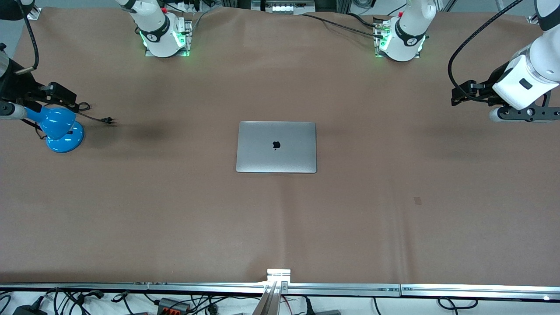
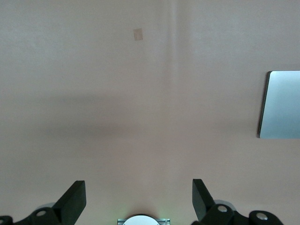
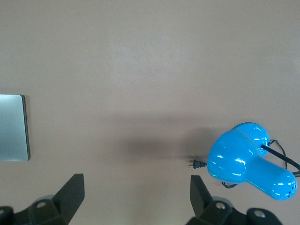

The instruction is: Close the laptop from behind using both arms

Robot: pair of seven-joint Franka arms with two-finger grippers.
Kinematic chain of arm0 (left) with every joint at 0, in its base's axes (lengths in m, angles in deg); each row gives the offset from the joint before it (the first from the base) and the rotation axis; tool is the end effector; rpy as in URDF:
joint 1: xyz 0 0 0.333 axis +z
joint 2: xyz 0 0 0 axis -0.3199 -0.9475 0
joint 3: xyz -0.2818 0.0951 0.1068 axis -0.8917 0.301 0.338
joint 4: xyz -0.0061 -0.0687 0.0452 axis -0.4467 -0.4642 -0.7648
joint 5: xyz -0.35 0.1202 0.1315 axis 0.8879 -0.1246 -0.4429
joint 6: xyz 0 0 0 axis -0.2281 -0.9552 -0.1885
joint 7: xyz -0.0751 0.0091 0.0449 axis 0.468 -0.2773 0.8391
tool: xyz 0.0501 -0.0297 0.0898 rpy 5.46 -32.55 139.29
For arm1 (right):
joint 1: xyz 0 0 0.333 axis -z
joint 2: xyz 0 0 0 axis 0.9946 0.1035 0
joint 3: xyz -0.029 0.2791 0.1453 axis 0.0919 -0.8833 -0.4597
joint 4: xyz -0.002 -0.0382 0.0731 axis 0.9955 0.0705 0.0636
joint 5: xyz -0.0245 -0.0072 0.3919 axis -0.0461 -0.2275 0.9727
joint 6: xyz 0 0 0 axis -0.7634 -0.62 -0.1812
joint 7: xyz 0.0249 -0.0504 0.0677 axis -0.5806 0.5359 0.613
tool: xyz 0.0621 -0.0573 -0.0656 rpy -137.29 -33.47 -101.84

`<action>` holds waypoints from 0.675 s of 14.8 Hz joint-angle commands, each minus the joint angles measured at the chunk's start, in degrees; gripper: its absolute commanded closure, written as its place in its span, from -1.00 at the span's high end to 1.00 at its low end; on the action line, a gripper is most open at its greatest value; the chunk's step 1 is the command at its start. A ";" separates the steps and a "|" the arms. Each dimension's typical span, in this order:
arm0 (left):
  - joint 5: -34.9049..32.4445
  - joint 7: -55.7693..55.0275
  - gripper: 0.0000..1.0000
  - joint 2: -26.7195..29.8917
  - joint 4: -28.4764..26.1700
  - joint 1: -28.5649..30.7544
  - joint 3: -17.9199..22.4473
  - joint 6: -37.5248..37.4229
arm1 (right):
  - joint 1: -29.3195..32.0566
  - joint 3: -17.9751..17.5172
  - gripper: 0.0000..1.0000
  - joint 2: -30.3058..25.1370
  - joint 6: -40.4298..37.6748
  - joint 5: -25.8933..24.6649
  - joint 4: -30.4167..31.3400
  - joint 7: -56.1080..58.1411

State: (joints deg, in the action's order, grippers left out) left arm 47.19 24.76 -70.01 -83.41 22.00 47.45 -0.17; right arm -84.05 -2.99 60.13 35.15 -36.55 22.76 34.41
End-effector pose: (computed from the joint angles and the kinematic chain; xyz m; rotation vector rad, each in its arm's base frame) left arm 0.5385 -0.0353 0.5781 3.1285 0.0114 -0.2643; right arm 0.5455 -0.0129 0.5880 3.1226 0.0250 -0.0194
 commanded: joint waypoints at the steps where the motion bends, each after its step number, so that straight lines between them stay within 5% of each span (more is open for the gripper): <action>1: -1.31 1.00 1.00 -0.85 2.03 -0.44 0.05 -1.39 | 0.87 -0.77 1.00 -2.24 1.77 -0.78 2.63 2.10; 10: -1.22 0.91 1.00 -0.76 2.03 -0.44 0.05 -1.48 | 0.96 -0.42 1.00 -2.41 1.16 0.02 2.46 0.61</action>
State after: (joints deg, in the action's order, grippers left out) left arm 47.19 24.76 -70.01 -83.18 21.99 47.45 -0.24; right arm -83.94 -2.98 59.23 35.69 -36.55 23.58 35.22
